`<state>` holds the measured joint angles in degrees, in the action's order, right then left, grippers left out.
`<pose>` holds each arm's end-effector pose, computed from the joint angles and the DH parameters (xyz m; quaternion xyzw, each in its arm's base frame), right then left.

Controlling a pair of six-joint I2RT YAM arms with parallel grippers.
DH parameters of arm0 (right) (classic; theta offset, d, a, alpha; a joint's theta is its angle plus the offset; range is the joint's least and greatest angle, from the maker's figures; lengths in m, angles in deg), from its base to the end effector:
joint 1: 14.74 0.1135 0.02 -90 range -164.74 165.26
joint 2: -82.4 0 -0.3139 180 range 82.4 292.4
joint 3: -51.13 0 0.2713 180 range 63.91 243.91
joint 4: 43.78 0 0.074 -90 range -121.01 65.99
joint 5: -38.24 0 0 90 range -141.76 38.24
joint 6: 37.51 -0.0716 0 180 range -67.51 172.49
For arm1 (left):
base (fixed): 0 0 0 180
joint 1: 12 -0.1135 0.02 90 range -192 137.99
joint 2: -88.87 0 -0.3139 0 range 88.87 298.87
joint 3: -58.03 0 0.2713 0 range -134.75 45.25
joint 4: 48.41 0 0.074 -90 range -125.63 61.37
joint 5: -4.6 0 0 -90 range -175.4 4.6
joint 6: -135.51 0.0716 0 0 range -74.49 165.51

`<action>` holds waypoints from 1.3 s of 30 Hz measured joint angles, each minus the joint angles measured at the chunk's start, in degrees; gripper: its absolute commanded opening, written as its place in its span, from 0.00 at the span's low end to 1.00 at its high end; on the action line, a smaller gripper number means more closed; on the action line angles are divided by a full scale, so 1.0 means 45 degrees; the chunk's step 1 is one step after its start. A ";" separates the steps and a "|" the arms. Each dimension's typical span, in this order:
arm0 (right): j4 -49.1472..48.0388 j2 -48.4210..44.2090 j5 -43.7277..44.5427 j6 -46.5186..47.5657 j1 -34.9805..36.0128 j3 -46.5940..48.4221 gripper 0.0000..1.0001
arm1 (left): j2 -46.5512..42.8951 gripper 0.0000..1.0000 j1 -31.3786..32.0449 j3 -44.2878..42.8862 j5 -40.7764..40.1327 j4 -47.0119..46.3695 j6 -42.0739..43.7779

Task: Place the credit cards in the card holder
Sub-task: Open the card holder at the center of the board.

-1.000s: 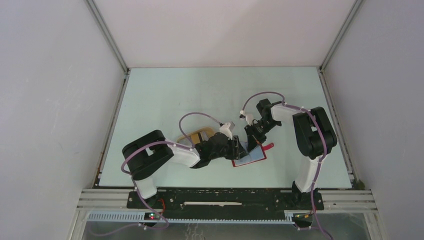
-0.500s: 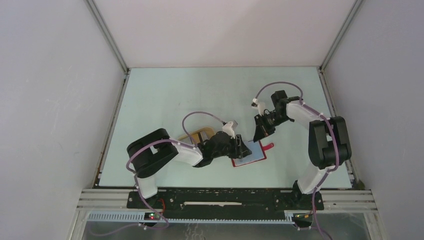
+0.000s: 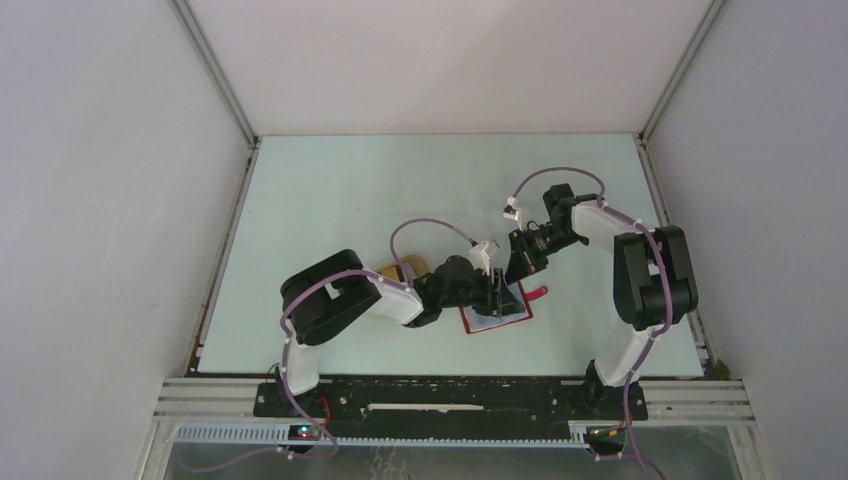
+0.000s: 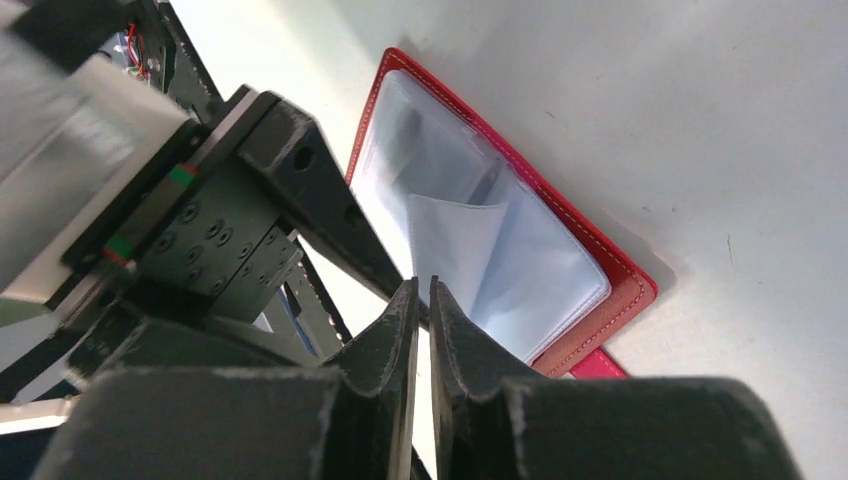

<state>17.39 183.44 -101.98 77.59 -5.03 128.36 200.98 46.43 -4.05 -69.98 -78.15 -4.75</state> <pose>0.3247 0.1114 0.1927 -0.2883 0.8576 0.4148 0.0961 0.2176 -0.3904 0.1468 0.1344 0.8057 -0.5243 0.2407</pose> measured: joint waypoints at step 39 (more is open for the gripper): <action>0.0024 0.1802 0.1103 -0.0350 0.0801 0.0175 0.15 | -0.0214 0.52 0.0010 -0.1413 0.2331 0.0967 0.1554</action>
<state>17.50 191.55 -97.02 76.02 -1.42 129.14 200.02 46.47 -10.41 -59.49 -73.80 2.24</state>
